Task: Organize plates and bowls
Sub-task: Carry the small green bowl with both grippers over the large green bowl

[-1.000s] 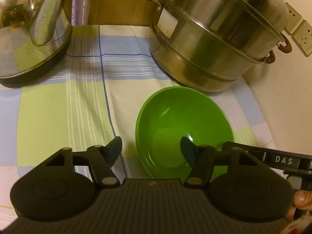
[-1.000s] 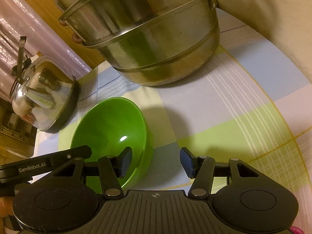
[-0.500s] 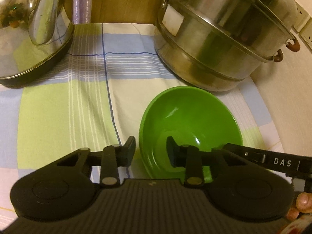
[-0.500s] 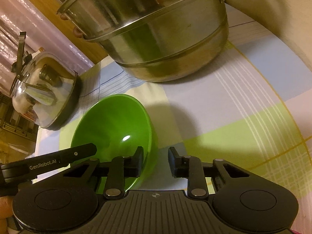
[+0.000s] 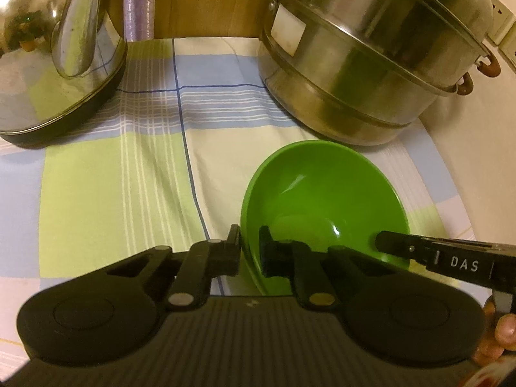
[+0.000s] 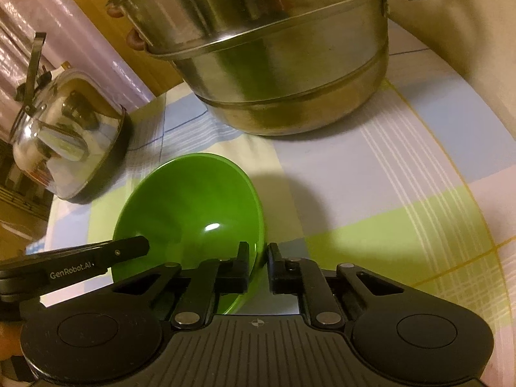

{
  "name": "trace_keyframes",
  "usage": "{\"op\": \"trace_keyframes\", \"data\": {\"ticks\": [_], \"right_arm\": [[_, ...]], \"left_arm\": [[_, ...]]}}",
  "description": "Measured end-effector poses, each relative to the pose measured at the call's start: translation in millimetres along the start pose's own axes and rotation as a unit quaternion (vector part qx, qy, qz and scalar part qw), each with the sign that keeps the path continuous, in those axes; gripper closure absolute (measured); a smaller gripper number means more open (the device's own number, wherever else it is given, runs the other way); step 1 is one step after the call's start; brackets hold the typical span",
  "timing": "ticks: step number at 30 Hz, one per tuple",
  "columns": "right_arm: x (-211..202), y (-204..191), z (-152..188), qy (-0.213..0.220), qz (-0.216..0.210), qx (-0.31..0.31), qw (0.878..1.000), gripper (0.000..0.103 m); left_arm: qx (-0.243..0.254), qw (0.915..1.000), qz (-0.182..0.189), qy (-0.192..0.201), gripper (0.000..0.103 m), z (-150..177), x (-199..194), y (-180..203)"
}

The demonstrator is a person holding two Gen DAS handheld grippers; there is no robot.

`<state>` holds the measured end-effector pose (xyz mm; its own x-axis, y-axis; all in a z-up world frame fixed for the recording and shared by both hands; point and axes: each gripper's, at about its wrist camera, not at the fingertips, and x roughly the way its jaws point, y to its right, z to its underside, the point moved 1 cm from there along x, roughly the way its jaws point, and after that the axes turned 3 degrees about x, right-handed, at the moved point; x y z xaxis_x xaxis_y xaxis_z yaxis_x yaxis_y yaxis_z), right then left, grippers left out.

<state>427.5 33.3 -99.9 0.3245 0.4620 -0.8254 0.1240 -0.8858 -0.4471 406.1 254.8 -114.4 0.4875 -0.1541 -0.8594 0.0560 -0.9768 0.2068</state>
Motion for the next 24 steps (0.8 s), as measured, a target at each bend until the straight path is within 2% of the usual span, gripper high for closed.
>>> {"op": "trace_keyframes", "data": {"ticks": [13, 24], "right_arm": [[-21, -1, 11, -0.004, 0.002, -0.003, 1.0, 0.093], [-65, -15, 26, -0.001, -0.004, -0.007, 1.0, 0.093]], "left_arm": [[0.015, 0.9998, -0.005, -0.01, 0.096, 6, -21, 12], [0.023, 0.9997, -0.007, -0.005, 0.096, 20, -70, 24]]}}
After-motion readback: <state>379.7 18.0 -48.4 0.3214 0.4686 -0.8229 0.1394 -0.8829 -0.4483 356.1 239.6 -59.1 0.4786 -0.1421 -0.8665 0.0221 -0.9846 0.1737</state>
